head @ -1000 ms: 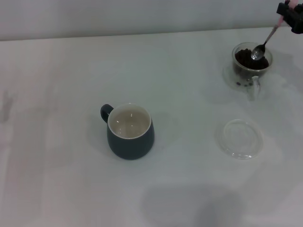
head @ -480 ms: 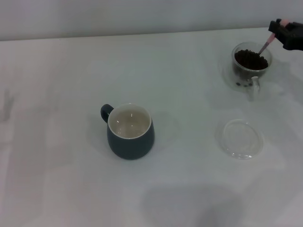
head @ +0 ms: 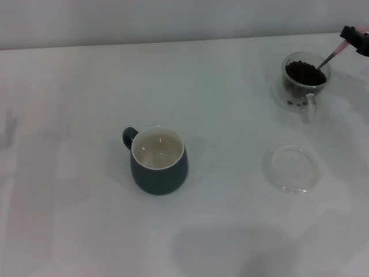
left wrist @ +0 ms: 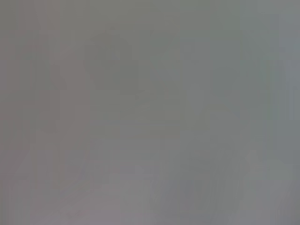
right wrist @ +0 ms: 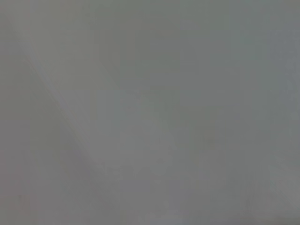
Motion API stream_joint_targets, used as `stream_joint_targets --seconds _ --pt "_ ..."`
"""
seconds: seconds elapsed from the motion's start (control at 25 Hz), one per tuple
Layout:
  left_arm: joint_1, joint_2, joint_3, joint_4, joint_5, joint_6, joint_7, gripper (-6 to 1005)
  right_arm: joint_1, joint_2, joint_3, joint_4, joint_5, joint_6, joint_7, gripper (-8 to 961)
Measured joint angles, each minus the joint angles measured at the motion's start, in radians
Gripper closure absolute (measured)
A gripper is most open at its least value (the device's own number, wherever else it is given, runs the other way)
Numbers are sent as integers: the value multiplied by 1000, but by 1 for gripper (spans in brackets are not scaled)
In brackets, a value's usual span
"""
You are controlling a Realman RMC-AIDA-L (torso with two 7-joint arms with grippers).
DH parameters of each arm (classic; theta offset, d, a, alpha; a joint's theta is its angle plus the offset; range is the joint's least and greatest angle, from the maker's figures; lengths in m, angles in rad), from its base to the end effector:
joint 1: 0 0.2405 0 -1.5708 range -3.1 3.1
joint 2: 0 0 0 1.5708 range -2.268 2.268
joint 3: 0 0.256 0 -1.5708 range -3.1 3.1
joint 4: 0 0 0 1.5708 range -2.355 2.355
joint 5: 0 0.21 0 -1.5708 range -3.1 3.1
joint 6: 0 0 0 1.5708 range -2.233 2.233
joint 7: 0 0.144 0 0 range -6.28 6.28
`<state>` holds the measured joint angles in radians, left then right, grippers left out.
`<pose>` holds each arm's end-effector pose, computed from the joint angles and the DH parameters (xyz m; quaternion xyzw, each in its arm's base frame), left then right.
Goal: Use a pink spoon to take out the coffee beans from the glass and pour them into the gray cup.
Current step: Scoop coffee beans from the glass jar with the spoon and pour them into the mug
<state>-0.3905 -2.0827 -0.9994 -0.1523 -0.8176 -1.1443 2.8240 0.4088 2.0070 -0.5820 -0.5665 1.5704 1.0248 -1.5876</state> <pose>-0.3538 0.3194 0.0003 -0.6217 -0.3269 -0.3398 0.6254 0.3618 0.3603 0.0852 -0.7044 0.4516 0.3309 0.4364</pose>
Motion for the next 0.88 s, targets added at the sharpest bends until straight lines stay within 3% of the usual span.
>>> stream_joint_targets --seconds 0.32,0.52,0.88 --pt "6 0 -3 -1 -4 0 0 179 -2 -1 3 11 9 -13 159 789" --pt "5 0 -3 -4 -3 0 0 179 -2 -1 3 12 12 -50 362 789" --pt "7 0 0 -4 0 -7 -1 179 -5 -2 2 26 14 -123 502 787"
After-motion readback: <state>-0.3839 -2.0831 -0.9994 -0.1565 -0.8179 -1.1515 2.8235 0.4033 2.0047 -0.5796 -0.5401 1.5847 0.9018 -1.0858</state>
